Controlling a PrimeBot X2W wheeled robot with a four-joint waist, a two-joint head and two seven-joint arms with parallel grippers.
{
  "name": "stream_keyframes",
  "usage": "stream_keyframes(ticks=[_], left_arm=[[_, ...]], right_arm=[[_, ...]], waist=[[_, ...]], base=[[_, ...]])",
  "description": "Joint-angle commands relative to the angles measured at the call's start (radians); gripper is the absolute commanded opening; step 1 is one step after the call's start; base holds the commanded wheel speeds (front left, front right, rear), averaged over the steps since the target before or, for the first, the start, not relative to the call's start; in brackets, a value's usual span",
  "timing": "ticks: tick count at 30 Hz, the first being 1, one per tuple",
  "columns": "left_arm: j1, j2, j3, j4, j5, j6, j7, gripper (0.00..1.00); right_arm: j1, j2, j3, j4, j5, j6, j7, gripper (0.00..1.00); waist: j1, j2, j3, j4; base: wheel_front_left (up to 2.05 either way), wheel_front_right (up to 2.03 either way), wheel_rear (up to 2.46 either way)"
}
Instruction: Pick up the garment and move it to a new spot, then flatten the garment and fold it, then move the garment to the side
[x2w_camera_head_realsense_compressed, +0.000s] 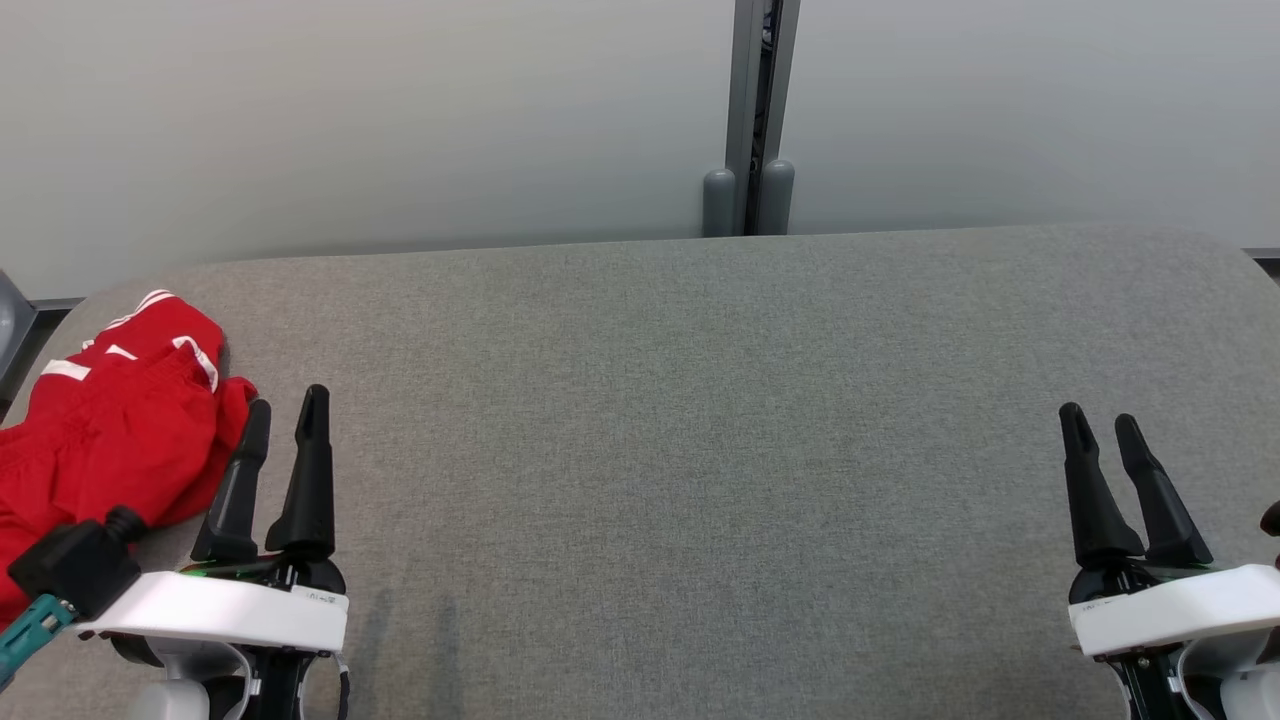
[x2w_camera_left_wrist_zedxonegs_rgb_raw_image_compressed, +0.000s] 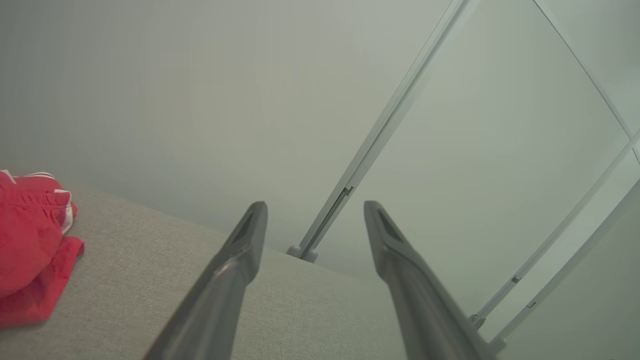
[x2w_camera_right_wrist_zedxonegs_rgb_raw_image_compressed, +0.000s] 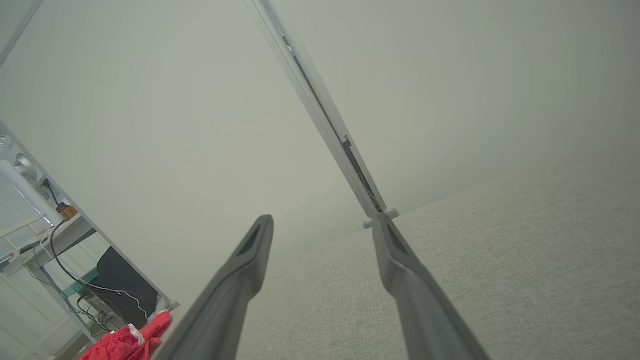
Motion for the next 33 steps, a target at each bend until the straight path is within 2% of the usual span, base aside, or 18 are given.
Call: stream_keyframes(ticks=[1, 9, 33], left_arm=[[-0.009, 0.006, -0.005, -0.004, 0.04, -0.004, -0.011, 1.0], [0.005, 0.008, -0.017, 0.033, 0.165, -0.004, -0.041, 1.0], [-0.006, 0.024, -0.001, 0.183, 0.391, 0.016, -0.109, 1.0]], right_arm=[[-0.026, -0.014, 0.001, -0.006, -0.037, 0.005, -0.013, 1.0], [-0.035, -0.019, 0.016, 0.028, -0.15, 0.005, -0.033, 1.0], [-0.065, -0.031, 0.015, 0.125, -0.385, 0.005, -0.077, 1.0]], waist=[[-0.0001, -0.0001, 0.0, 0.0], [-0.0001, -0.0001, -0.003, -0.002], [-0.0001, -0.0001, -0.006, -0.006]], base=[[0.0, 0.0, 0.0], [0.0, 0.0, 0.0], [0.0, 0.0, 0.0]])
